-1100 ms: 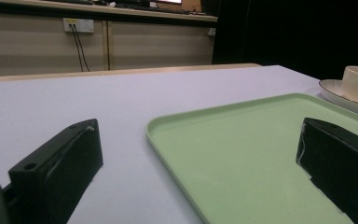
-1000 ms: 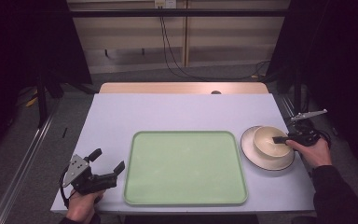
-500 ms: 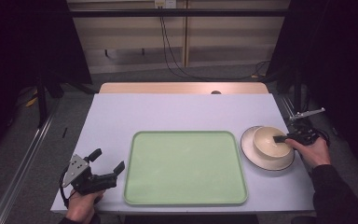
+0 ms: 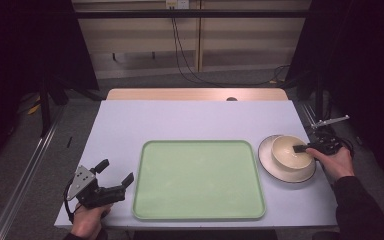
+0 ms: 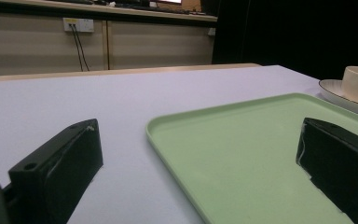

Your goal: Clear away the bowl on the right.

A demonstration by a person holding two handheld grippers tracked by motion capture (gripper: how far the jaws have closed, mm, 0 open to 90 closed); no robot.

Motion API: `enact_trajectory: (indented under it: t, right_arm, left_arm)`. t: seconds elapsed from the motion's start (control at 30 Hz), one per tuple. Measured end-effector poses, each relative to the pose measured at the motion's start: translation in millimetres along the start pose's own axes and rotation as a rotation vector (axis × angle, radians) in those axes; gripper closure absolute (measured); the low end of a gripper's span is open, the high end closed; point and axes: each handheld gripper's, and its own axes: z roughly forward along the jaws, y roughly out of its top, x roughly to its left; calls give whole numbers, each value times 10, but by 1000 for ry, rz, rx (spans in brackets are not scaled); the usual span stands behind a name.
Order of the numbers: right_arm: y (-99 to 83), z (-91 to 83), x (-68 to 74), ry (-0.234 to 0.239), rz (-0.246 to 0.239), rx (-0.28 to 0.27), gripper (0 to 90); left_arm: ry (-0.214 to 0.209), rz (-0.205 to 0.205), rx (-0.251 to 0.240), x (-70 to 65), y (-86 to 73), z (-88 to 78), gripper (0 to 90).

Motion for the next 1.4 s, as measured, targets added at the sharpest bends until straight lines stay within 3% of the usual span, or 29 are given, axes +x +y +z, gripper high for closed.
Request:
enact_trajectory:
  t: [0.3, 0.37, 0.53, 1.07, 1.4]
  right_arm:
    - [12, -26, 26, 2, 18, 10, 839]
    - [4, -30, 14, 29, 30, -2, 840]
    - [3, -47, 21, 39, 38, -15, 839]
    - [14, -77, 58, 59, 37, -34, 834]
    - [12, -146, 39, 66, 57, -93, 834]
  left_arm:
    - [6, 4, 4, 2, 1, -5, 3]
    - [5, 1, 1, 3, 1, -3, 3]
    - [6, 4, 3, 2, 1, -5, 3]
    - [4, 14, 9, 7, 3, -10, 3]
    - [5, 4, 3, 1, 2, -6, 3]
